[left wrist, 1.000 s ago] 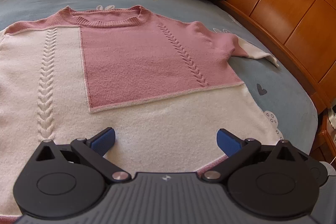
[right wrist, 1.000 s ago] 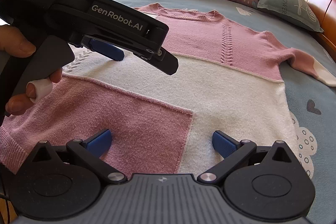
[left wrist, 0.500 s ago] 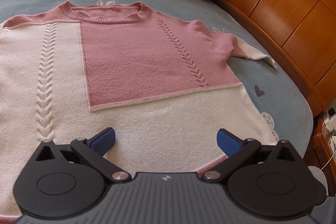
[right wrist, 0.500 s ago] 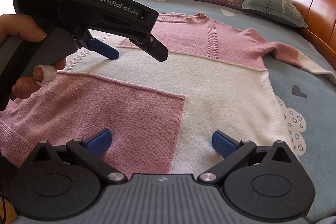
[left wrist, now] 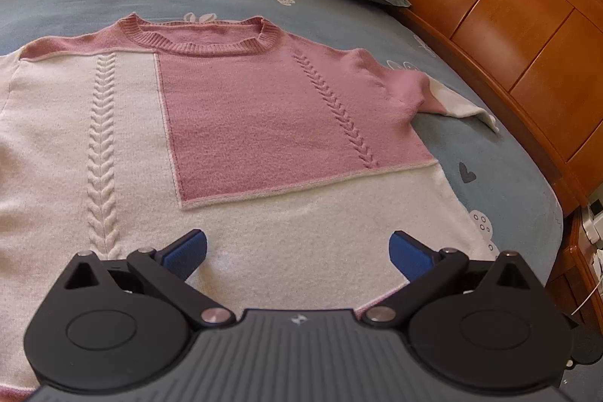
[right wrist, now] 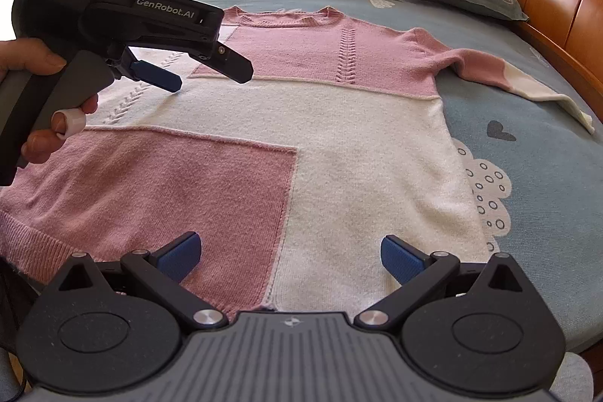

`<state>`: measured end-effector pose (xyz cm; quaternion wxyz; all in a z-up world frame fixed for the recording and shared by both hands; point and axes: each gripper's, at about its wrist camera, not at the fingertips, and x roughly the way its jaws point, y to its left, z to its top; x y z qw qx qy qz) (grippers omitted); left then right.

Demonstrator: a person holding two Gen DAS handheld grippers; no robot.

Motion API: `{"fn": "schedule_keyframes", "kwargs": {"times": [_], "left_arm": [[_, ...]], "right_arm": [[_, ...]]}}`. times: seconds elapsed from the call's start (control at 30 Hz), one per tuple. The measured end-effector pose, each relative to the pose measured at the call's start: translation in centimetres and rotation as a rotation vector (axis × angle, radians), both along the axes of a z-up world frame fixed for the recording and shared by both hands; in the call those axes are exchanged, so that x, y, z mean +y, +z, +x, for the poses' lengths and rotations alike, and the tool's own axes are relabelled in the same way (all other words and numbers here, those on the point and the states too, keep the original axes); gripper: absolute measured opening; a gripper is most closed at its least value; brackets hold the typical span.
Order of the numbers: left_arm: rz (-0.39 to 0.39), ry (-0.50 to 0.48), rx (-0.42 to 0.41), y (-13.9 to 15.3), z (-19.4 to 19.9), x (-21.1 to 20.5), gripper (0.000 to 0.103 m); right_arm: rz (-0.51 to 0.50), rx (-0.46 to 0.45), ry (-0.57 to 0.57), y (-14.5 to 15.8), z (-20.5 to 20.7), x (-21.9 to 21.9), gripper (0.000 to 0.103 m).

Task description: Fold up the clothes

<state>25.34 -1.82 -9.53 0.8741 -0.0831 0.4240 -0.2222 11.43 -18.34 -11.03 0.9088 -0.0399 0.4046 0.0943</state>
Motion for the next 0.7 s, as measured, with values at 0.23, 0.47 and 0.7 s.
{"fn": "schedule_keyframes", "kwargs": {"times": [0.23, 0.47, 0.7], "left_arm": [[0.018, 0.003, 0.003, -1.1, 0.7, 0.0, 0.102], [0.019, -0.006, -0.005, -1.3, 0.8, 0.1, 0.102], [0.069, -0.032, -0.027, -0.9, 0.4, -0.7, 0.102]], "right_arm": [[0.058, -0.015, 0.001, -1.1, -0.2, -2.3, 0.103], [0.265, -0.055, -0.126, 1.2, 2.3, -8.6, 0.103], [0.245, -0.16, -0.284, 2.5, 8.8, -18.8, 0.103]]}}
